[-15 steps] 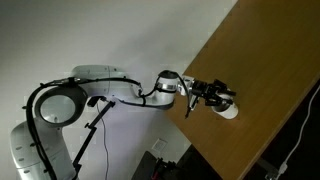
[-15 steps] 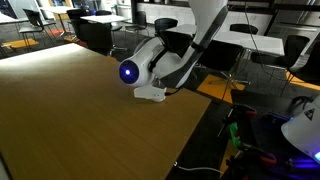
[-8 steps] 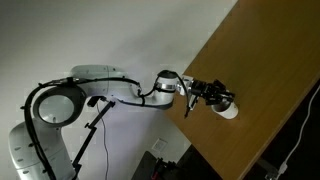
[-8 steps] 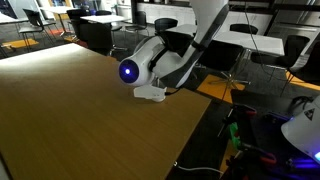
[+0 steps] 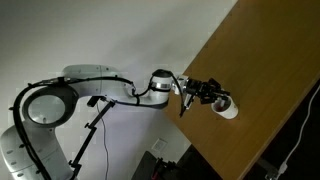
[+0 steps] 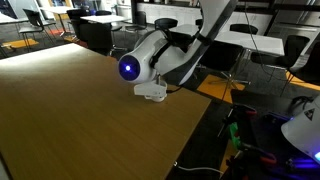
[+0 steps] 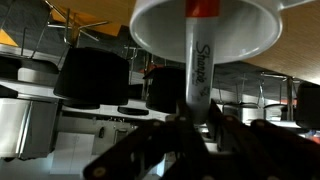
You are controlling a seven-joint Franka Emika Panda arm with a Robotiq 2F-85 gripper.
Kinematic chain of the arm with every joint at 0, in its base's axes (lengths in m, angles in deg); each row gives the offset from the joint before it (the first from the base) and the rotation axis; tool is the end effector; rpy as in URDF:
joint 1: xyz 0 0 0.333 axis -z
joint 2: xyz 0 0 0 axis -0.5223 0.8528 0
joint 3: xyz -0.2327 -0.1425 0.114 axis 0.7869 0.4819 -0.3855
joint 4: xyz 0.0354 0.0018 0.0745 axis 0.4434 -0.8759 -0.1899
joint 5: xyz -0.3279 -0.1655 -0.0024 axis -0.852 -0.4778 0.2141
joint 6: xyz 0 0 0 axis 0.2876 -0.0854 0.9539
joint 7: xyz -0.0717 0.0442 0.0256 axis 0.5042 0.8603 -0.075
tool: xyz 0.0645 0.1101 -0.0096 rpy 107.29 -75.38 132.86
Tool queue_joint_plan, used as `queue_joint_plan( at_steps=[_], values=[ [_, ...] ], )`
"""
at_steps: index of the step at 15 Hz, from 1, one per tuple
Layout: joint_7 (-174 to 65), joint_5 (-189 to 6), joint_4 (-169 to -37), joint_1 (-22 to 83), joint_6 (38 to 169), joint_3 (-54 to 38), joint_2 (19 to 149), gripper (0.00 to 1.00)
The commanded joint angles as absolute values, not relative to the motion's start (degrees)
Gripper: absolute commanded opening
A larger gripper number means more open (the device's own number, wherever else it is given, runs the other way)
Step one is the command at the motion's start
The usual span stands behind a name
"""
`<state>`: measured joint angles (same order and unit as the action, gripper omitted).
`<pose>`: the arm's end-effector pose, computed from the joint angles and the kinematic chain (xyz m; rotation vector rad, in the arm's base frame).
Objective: Remove the pen from the cup and put it on the table
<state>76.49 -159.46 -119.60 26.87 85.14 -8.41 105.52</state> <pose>0.5652 -0.0606 0.1337 1.6812 -1.4494 0.8567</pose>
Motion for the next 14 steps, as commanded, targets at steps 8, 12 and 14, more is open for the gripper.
queue_joint_plan(
  at_steps=[8, 12, 14],
  values=[
    [82.52, -160.86, -127.35, 24.81, 75.68, -10.57, 94.62, 0.06],
    [82.70, -160.02, -126.57, 25.77, 75.48, -11.16, 92.25, 0.06],
    [81.43, -159.76, -125.97, 26.38, 76.78, -11.38, 91.28, 0.06]
  ],
)
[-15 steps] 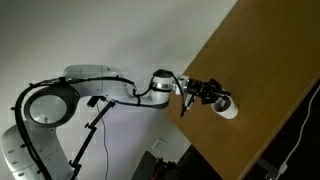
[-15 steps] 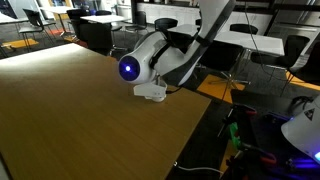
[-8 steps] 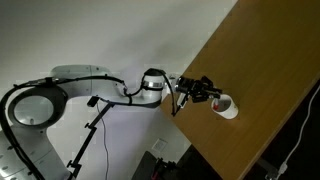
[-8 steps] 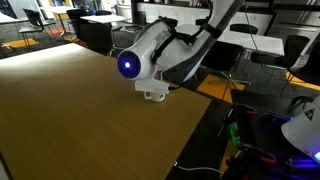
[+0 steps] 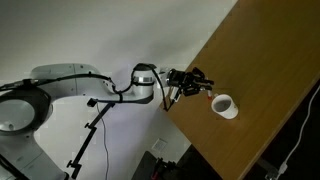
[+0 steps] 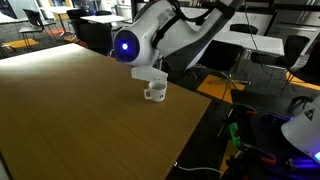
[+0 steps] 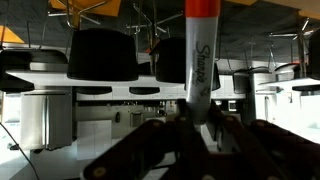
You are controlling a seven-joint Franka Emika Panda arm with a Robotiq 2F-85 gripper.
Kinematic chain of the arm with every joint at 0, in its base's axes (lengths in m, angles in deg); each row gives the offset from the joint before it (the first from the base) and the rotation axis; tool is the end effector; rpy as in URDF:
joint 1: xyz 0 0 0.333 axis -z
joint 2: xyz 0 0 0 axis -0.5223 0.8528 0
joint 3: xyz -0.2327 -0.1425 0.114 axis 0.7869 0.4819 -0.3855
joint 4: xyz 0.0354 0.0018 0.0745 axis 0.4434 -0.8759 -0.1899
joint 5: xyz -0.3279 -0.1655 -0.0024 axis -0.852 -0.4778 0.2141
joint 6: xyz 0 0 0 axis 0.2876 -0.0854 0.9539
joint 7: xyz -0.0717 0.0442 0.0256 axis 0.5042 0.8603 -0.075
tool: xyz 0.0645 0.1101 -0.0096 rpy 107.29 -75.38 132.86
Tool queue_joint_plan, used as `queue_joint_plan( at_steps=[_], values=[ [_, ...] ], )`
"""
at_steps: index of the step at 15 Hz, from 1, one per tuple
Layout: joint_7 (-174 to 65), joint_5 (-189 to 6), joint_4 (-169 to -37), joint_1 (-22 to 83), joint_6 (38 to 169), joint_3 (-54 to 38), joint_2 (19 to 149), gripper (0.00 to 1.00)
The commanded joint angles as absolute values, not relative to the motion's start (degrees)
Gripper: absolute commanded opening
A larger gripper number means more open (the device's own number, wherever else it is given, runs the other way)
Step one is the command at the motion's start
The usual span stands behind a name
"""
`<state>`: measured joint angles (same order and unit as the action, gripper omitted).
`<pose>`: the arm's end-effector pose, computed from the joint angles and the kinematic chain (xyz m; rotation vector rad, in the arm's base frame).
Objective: Remove the pen from the cup and put it on the table
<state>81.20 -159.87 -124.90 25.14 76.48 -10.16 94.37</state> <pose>0.5536 -0.0456 0.2168 1.5282 -1.5194 0.9999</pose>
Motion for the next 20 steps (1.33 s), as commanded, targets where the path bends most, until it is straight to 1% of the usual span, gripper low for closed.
queue_joint_plan(
  at_steps=[1, 20],
  values=[
    [80.69, -159.77, -125.58, 26.62, 77.50, -11.54, 90.99, 0.06],
    [55.70, -160.46, -119.24, 25.97, 95.03, -15.20, 93.27, 0.06]
  ],
)
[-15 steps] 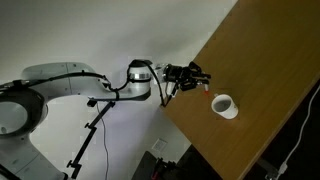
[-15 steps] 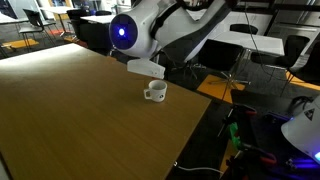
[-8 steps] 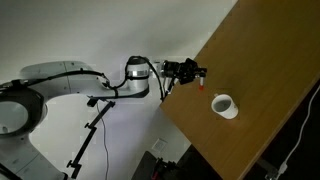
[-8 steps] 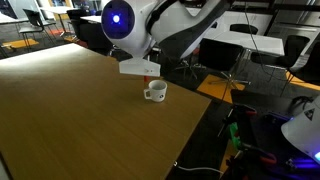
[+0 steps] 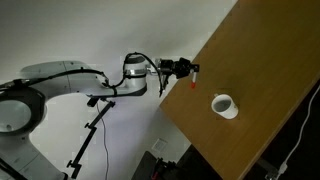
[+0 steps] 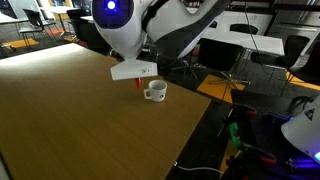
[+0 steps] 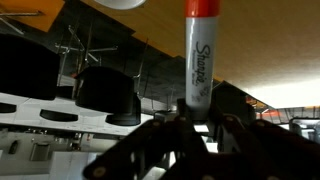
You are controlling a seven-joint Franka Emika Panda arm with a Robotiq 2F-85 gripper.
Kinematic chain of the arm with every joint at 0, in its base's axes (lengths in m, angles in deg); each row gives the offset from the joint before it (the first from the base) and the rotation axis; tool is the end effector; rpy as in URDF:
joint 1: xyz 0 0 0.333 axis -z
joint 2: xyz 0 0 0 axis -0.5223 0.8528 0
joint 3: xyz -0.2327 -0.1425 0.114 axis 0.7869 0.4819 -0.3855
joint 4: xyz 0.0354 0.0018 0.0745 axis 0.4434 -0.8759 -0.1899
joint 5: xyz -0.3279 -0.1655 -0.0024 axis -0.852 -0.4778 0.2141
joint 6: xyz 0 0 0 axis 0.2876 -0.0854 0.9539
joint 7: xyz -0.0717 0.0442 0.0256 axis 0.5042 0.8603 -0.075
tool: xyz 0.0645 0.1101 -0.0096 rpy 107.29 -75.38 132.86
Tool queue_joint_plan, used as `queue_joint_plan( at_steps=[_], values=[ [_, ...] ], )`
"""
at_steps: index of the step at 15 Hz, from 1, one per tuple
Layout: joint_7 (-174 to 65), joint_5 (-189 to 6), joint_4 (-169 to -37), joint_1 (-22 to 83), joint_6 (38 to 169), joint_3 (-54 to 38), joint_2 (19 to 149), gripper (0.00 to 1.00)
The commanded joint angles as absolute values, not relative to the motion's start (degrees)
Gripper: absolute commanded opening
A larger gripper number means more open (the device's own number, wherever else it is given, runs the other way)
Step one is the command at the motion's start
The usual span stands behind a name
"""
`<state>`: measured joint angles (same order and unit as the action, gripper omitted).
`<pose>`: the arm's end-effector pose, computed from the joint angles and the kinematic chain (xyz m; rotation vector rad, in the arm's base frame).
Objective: Remove the pen from the cup and put it on the table
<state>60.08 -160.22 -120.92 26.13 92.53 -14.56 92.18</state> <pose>0.5998 0.0282 0.2544 2.0621 -1.2445 0.9744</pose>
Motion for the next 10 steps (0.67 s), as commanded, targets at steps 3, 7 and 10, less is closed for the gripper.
queue_joint_plan(
  at_steps=[3, 7, 10],
  values=[
    [52.69, -161.19, -117.92, 25.39, 99.06, -15.70, 95.15, 0.06],
    [48.94, -160.01, -115.86, 24.75, 104.88, -16.18, 98.78, 0.06],
    [45.68, -158.11, -114.08, 24.16, 107.84, -16.59, 101.64, 0.06]
  ],
)
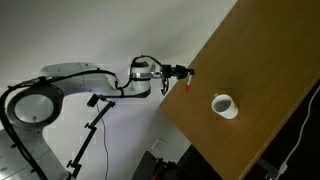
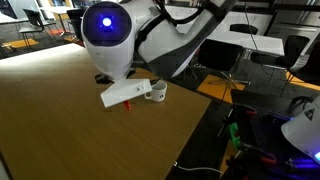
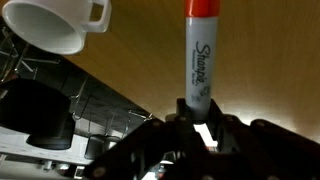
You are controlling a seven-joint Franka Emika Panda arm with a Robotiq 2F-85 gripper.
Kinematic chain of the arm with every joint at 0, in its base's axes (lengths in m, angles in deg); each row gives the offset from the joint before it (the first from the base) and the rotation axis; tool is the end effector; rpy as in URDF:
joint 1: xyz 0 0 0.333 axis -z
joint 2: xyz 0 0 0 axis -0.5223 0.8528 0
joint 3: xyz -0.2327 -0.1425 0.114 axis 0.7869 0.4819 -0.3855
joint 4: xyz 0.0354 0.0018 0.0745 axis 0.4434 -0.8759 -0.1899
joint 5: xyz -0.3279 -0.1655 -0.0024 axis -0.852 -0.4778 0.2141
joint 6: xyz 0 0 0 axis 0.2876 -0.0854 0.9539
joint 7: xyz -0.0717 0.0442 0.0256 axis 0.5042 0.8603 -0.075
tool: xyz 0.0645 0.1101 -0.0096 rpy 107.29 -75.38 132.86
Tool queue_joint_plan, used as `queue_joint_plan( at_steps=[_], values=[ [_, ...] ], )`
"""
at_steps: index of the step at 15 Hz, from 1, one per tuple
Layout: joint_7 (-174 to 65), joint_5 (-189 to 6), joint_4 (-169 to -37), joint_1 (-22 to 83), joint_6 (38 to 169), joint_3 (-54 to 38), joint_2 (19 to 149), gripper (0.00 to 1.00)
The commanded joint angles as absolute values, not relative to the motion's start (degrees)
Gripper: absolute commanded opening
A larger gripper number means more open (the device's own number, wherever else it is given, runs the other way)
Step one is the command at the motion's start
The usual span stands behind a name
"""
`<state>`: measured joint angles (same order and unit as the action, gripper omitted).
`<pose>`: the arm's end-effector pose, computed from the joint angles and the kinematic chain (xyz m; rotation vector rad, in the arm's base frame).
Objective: Remove the pen from the cup and put it on the table
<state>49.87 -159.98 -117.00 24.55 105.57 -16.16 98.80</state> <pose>0.6157 0.0969 0.2125 2.4150 -0.9592 0.9191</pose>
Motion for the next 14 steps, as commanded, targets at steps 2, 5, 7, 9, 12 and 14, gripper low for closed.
queue_joint_plan(
  at_steps=[2, 5, 7, 9, 12, 14],
  values=[
    [42.86, -155.98, -112.73, 23.78, 108.59, -16.97, 103.34, 0.06],
    [37.21, -150.90, -110.43, 23.43, 108.71, -17.61, 105.68, 0.06],
    [32.13, -146.06, -108.71, 23.43, 108.69, -17.93, 107.43, 0.06],
    [27.34, -141.20, -107.14, 23.08, 108.68, -17.75, 109.08, 0.06],
    [21.24, -134.63, -104.80, 22.12, 108.31, -16.76, 111.46, 0.06],
    [17.86, -130.75, -103.23, 21.33, 107.93, -15.92, 113.04, 0.06]
  ],
)
